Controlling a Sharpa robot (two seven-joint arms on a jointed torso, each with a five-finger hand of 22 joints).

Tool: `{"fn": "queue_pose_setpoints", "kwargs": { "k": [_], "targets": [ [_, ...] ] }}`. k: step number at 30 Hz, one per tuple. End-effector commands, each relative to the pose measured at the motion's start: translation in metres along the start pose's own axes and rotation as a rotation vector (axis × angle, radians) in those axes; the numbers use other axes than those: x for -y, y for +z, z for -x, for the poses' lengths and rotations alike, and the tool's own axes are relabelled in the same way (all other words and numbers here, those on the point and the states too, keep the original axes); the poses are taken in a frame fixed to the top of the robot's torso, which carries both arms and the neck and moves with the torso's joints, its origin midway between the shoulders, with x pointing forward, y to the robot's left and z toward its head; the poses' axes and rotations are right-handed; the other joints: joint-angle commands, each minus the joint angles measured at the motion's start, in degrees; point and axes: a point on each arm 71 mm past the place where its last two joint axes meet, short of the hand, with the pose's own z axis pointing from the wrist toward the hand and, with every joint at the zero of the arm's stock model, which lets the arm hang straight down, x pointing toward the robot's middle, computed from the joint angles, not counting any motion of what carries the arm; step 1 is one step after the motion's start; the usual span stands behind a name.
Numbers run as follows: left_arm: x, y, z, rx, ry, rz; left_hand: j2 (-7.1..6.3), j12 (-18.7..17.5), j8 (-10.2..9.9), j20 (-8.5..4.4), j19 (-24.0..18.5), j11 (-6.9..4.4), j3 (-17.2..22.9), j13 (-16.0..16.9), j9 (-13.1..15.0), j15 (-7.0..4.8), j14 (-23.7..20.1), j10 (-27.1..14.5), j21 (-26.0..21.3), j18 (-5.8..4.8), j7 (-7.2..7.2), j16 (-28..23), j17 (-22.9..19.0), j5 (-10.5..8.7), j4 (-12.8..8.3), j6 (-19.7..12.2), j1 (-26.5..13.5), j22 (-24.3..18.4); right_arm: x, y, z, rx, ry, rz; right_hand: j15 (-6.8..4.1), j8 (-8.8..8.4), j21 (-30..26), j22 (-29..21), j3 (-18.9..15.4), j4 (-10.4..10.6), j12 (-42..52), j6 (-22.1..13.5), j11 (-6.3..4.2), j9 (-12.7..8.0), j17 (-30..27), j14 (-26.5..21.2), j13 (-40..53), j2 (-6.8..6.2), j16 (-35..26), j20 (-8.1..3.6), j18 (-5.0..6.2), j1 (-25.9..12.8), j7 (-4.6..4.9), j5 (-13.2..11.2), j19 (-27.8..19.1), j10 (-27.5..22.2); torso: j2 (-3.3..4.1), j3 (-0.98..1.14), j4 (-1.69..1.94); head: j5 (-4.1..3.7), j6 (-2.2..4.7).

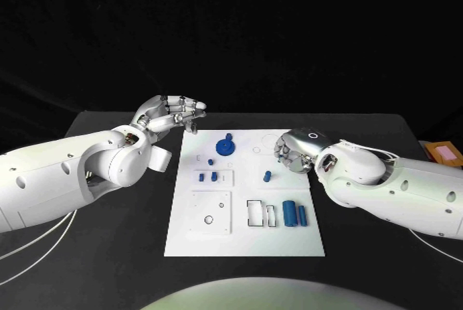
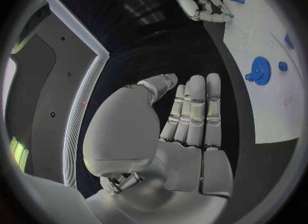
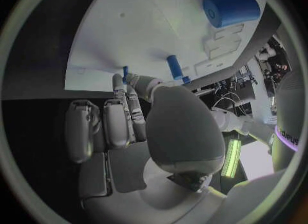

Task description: Assemble the parts on the task board

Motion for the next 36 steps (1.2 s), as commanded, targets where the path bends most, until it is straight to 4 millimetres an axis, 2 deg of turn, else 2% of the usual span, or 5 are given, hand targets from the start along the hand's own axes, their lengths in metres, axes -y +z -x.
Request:
{"fn": "queue_pose_setpoints", "kwargs": {
  "k": [1,9,17,28,36],
  "targets": [
    [0.0,0.0,-0.001,-0.011,-0.006,-0.001,-0.05,-0.1,-0.2,0.21,0.0,-0.02,0.0,0.1,0.1,0.1,-0.5,-0.6,-0.1,0.71,0.06,0.0,0.1,0.07,-0.3,-0.3,0.6,0.1,0.001,-0.003,0.008,0.027,0.009,-0.006,-0.39,0.24,0.4,7.4,1.9,-1.6,-0.2,0.5,-2.83,0.1,0.0,2.2,-0.1,0.42,0.4,-0.05,-0.39,0.2,0.11,-0.2,0.4,2.6,0.02,0.02,0.03,0.08,0.08],
    [0.0,0.0,0.0,-0.008,-0.004,0.001,-0.06,-0.1,-0.3,0.23,-0.1,0.01,0.0,0.1,0.1,0.12,-0.6,-0.6,-0.1,0.71,0.09,0.0,0.1,0.09,-0.3,-0.3,0.6,0.1,-0.006,-0.012,0.022,0.043,0.032,0.025,-0.4,0.27,0.6,7.5,2.0,-1.6,-0.2,0.5,-2.84,0.1,0.0,2.2,-0.1,0.39,0.5,-0.06,-0.42,0.1,0.09,-0.2,0.5,2.6,-0.01,-0.05,-0.01,0.14,0.12],
    [-0.001,0.002,-0.002,-0.015,-0.006,0.001,-0.05,-0.1,-0.3,0.27,-0.1,0.06,0.0,0.1,0.1,0.16,-0.6,-0.7,-0.1,0.71,0.14,0.1,0.1,0.1,-0.3,-0.4,0.6,0.1,-0.046,-0.021,0.028,0.032,0.079,0.138,-0.4,0.28,0.5,7.5,2.0,-1.6,-0.2,0.5,-2.84,0.1,0.1,2.2,0.0,0.38,0.5,-0.06,-0.4,0.1,0.09,-0.2,0.4,2.6,0.04,0.07,0.0,1.09,0.57],
    [-0.001,0.003,-0.004,-0.018,-0.008,0.001,0.01,-0.1,-0.3,0.33,-0.2,0.13,0.0,0.2,0.1,0.23,-0.7,-1.0,-0.1,0.71,0.21,0.1,0.1,0.12,-0.3,-0.6,0.6,0.1,-0.105,-0.02,0.025,0.017,0.101,0.303,-0.41,0.24,0.2,7.3,2.2,-1.7,-0.3,0.5,-2.82,0.1,-0.1,2.1,0.0,0.39,0.4,-0.07,-0.32,0.1,0.12,-0.1,0.2,2.6,-0.04,-0.23,0.02,3.18,0.13],
    [-0.002,0.007,-0.009,-0.028,-0.012,0.0,0.01,0.0,-0.4,0.33,-0.2,0.13,0.0,0.2,0.1,0.24,-0.7,-1.0,-0.1,0.71,0.22,0.1,0.1,0.11,-0.3,-0.6,0.6,0.2,-0.129,-0.02,0.007,-0.006,0.123,0.361,-0.4,0.23,0.2,7.2,2.3,-1.8,-0.3,0.4,-2.81,0.1,-0.1,2.1,0.0,0.4,0.4,-0.07,-0.3,0.1,0.14,-0.1,0.2,2.6,-0.03,-0.13,0.04,5.12,-0.52]
  ]
}}
